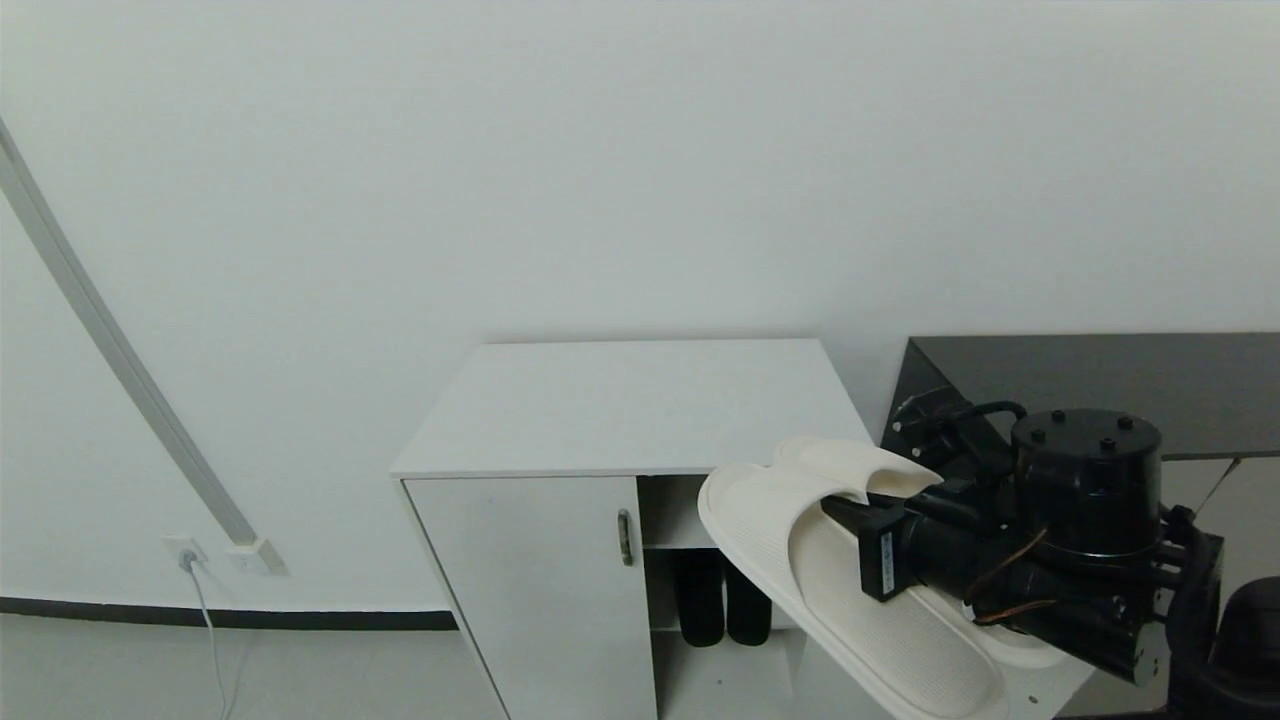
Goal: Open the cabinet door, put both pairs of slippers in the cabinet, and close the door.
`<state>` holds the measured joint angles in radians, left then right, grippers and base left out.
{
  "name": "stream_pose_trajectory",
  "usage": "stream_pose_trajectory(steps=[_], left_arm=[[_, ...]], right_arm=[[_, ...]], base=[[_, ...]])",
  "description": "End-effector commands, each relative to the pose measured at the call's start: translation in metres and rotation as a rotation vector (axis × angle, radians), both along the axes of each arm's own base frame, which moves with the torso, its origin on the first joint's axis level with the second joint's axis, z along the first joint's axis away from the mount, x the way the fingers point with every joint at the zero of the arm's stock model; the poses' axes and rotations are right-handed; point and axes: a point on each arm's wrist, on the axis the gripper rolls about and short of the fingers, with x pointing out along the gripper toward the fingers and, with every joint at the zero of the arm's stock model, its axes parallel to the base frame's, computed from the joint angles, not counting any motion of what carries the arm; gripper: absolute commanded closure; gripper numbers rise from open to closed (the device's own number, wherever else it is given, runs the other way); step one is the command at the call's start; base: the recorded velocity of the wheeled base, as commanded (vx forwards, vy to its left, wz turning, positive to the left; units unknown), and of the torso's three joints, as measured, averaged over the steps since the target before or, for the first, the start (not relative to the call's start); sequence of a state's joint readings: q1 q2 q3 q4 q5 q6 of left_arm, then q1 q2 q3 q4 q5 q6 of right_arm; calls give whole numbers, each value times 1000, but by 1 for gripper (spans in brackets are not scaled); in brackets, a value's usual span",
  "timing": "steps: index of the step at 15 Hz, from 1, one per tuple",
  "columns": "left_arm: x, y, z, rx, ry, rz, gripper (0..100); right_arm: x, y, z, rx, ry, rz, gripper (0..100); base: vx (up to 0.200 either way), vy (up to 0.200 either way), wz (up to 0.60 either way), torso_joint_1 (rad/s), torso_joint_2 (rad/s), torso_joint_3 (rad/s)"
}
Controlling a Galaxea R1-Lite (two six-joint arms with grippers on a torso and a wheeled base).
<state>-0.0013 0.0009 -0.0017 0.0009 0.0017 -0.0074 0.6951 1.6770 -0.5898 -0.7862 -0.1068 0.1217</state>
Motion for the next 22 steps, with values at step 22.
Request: stream_pose_trajectory(steps=[22], left_arm=[[0,0,0,0,2,0,100]], right_arm=[[-21,9,-16,-13,-50,88,100]], base=[[0,0,0,-108,252,141]])
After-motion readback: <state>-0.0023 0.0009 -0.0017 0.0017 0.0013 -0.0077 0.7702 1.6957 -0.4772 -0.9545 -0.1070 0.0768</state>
